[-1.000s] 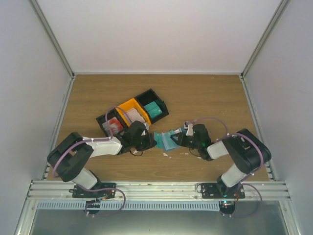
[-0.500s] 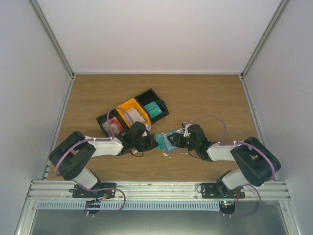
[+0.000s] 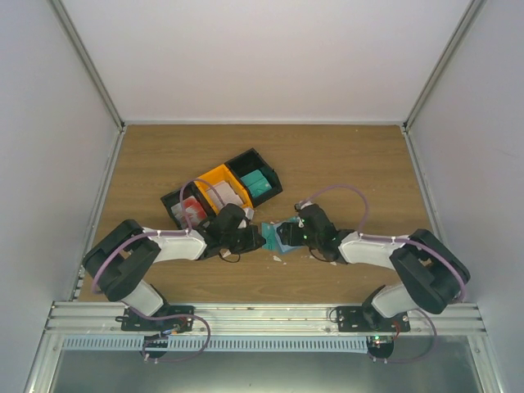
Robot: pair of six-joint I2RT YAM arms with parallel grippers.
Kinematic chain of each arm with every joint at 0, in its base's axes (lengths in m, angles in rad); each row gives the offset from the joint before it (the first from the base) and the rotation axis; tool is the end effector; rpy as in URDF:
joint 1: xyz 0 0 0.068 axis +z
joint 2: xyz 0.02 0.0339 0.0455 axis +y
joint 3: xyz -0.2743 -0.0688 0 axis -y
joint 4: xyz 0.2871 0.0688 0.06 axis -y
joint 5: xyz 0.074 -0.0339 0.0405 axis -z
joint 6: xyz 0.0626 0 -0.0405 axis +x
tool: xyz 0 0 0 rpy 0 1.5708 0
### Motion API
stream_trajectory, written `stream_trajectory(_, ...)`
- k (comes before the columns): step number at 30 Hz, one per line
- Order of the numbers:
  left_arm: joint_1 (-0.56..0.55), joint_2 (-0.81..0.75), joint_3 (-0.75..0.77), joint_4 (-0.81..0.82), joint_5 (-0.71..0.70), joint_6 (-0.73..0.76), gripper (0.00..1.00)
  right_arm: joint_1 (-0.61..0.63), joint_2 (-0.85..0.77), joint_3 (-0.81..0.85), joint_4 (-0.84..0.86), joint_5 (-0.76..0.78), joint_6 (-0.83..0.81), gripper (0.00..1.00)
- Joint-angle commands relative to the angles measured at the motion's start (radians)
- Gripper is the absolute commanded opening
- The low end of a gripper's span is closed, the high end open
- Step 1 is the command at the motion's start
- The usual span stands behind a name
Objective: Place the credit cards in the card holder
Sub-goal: Insert the credit card into the card holder.
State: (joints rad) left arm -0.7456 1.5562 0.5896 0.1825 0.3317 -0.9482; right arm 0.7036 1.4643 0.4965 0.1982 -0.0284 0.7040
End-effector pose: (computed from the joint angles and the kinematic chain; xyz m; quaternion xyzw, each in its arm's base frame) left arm 0.2233 -0.2340 0.0915 -0.0292 0.9127 -0.3842 0.1361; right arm 0.2285 0.1962 0.0888 -0.0054 0.9207 0.2623 0.2888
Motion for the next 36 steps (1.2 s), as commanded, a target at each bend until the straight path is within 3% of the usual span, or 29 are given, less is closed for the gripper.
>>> stream_trajectory(1,-0.012,-0.002,0.018,-0.011,-0.02,0.035,0.0,-0.013,-0.042,0.037,-0.161,0.034,-0.081,0.76)
stream_trajectory(4,-0.011,0.0,0.021,-0.012,-0.018,0.039,0.0,-0.028,-0.044,0.064,-0.193,-0.021,-0.113,0.83)
stream_trajectory(11,-0.011,0.004,0.026,-0.011,-0.009,0.046,0.0,-0.034,0.01,0.115,-0.264,-0.051,-0.159,0.88)
stream_trajectory(31,-0.011,0.027,0.035,-0.004,0.005,0.054,0.0,-0.021,-0.014,0.112,-0.201,-0.276,-0.095,0.76)
stream_trajectory(36,-0.011,-0.008,0.027,-0.024,-0.031,0.062,0.0,-0.015,-0.035,0.145,-0.296,-0.132,-0.076,0.76)
